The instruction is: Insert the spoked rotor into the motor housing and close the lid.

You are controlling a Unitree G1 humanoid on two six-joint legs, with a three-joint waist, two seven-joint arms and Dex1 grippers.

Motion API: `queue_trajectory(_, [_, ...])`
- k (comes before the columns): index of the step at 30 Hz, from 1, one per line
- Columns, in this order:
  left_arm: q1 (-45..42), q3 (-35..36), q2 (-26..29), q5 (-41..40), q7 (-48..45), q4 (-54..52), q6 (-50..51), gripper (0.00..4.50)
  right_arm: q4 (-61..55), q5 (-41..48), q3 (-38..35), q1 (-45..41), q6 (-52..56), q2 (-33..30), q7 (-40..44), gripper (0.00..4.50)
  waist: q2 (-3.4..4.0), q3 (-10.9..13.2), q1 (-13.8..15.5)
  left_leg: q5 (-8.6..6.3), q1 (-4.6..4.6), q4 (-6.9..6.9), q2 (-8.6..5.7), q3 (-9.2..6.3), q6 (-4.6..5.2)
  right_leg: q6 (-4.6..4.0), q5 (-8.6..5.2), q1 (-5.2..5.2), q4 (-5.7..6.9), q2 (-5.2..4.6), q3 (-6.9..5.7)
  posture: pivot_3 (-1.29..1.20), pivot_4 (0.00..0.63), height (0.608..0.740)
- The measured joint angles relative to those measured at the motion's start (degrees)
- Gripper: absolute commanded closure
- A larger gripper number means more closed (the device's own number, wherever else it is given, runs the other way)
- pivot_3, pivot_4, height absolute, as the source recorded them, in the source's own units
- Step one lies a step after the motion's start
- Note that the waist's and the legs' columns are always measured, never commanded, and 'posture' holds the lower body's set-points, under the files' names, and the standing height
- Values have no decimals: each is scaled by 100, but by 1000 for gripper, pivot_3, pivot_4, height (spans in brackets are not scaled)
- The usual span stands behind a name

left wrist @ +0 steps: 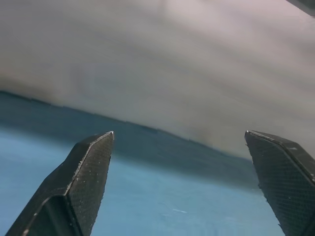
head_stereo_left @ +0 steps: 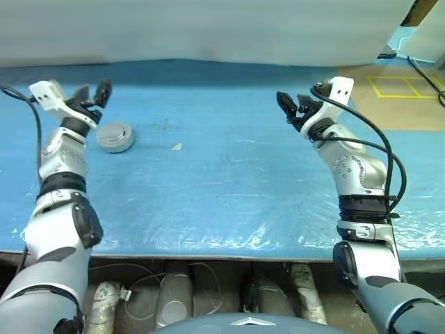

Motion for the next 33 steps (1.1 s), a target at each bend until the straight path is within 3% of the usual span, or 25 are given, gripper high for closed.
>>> queue_trajectory(7, [1157, -514, -713, -33, 252, -2129, 722, 25, -635, -1017, 511, 499, -328, -3, -178, 926, 0, 0, -83, 4, -1, 9, 13, 0, 9, -14, 6, 2, 3, 5, -3, 0, 150, 740])
queue_trajectory(13, [1543, -585, -1010, -87, 752, -3140, 911, 25, -1109, -1442, 789, 950, -322, 309, -396, 926, 2, 0, -98, 8, 22, 12, 15, 9, 17, -24, 10, 17, 5, 5, 3, 0, 150, 740])
queue_trajectory(22, [1677, -745, -1406, 164, 1908, -3358, 961, 25, -1173, -1796, 833, 1050, -328, 621, -601, 926, 2, 1, -102, 11, 40, 11, 19, 10, 22, -24, 11, 30, 4, 9, 6, 0, 150, 740])
queue_trajectory(33, [1574, -715, -1288, 135, 2094, -3555, 1113, 25, -348, -2014, 853, 545, -788, 1031, -639, 926, 3, 1, -113, 11, 40, 5, 16, 11, 21, -23, 11, 28, 2, 10, 10, 0, 150, 740])
